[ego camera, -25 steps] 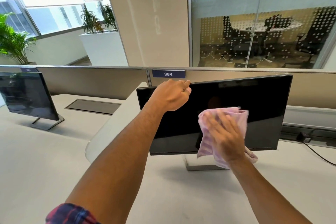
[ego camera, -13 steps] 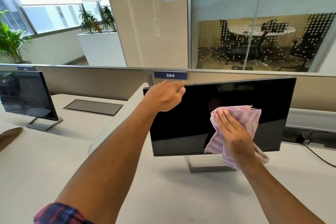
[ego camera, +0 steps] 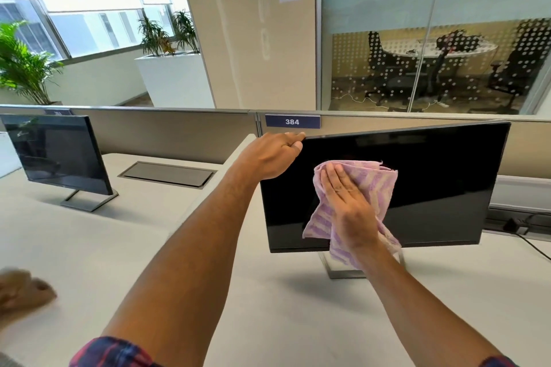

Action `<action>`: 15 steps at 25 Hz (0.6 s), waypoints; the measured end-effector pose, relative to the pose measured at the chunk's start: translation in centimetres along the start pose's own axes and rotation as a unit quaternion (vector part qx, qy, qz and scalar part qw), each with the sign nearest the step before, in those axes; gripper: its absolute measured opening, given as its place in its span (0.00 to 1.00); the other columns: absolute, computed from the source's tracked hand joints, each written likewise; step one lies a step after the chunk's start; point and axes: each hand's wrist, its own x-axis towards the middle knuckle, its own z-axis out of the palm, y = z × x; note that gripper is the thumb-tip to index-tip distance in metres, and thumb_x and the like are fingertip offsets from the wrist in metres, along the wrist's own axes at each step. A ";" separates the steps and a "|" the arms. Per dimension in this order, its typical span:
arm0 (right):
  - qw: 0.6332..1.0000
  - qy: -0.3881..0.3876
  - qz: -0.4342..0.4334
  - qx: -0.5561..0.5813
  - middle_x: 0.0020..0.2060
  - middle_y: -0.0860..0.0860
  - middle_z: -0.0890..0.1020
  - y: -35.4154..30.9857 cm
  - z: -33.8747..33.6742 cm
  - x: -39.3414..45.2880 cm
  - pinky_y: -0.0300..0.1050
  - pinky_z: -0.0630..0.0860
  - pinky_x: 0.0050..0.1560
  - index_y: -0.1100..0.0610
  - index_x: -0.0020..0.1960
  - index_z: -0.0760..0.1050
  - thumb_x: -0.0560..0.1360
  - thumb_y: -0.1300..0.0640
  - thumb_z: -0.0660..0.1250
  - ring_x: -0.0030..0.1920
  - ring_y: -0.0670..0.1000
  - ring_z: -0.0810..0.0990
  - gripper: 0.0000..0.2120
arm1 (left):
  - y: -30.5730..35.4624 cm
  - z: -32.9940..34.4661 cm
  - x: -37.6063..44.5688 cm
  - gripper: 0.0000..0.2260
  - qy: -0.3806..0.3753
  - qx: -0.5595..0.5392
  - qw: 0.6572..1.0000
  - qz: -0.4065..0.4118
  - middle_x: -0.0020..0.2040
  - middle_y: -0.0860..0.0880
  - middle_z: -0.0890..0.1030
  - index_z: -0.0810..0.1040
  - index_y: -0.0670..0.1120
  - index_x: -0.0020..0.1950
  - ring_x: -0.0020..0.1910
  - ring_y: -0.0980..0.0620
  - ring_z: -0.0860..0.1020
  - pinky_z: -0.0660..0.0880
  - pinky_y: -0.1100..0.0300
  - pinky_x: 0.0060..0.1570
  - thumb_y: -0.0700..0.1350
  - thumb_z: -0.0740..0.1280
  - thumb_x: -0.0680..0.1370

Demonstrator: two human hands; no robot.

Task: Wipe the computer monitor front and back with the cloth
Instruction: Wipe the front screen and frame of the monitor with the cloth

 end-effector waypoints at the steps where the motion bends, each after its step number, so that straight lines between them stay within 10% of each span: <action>1: 1.000 -0.005 -0.007 -0.001 0.79 0.53 0.61 -1.1 0.6 0.1 0.51 0.58 0.79 0.58 0.80 0.58 0.78 0.59 0.67 0.80 0.52 0.57 0.34 | -0.1 0.0 0.0 0.20 0.002 -0.008 1.000 -0.003 0.76 0.51 0.69 0.67 0.52 0.77 0.75 0.49 0.66 0.61 0.51 0.74 0.50 0.53 0.85; 4: 0.973 -0.069 -0.211 -0.067 0.77 0.56 0.65 -3.9 2.0 0.9 0.51 0.58 0.78 0.61 0.79 0.59 0.75 0.64 0.72 0.78 0.55 0.63 0.37 | -0.2 0.1 0.0 0.20 0.002 -0.018 1.000 -0.004 0.76 0.51 0.69 0.68 0.52 0.77 0.75 0.48 0.67 0.61 0.50 0.74 0.50 0.53 0.84; 8: 0.998 -0.003 -0.059 -0.035 0.77 0.55 0.67 -6.6 1.8 3.5 0.46 0.51 0.80 0.60 0.78 0.63 0.75 0.62 0.72 0.78 0.52 0.62 0.34 | -0.4 0.3 0.1 0.20 0.017 -0.024 1.000 -0.005 0.75 0.51 0.71 0.70 0.53 0.75 0.73 0.48 0.68 0.63 0.50 0.73 0.50 0.53 0.84; 12: 0.952 -0.081 -0.261 -0.136 0.76 0.56 0.67 -8.3 3.6 2.2 0.50 0.53 0.78 0.62 0.79 0.58 0.77 0.58 0.68 0.77 0.55 0.65 0.34 | -0.7 0.6 0.2 0.20 0.015 -0.019 1.000 -0.004 0.75 0.51 0.70 0.69 0.52 0.76 0.73 0.47 0.68 0.63 0.51 0.72 0.50 0.52 0.85; 15: 0.983 -0.083 -0.140 -0.085 0.77 0.55 0.66 -8.9 3.1 2.0 0.50 0.55 0.77 0.60 0.79 0.60 0.73 0.56 0.75 0.77 0.54 0.64 0.39 | -0.8 0.8 0.2 0.20 0.020 -0.024 1.000 0.001 0.75 0.51 0.70 0.69 0.52 0.76 0.73 0.47 0.69 0.63 0.51 0.71 0.50 0.52 0.85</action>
